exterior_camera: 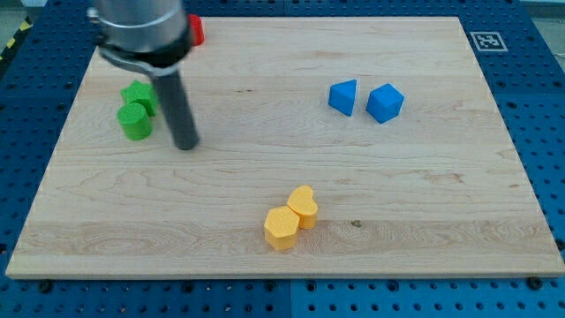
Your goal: Slide the blue cube right a bit
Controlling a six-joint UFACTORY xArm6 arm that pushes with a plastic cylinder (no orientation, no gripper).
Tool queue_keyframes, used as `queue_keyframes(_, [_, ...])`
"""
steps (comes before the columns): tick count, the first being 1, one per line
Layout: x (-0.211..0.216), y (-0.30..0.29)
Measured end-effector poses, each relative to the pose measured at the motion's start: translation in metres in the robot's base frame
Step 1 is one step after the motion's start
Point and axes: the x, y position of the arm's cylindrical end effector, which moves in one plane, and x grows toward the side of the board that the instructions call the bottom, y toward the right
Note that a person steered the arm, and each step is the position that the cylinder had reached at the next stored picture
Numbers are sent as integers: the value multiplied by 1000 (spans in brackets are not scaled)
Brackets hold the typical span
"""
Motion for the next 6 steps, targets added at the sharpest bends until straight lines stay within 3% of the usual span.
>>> queue_keyframes(3, [4,219])
queue_keyframes(6, [-87,228])
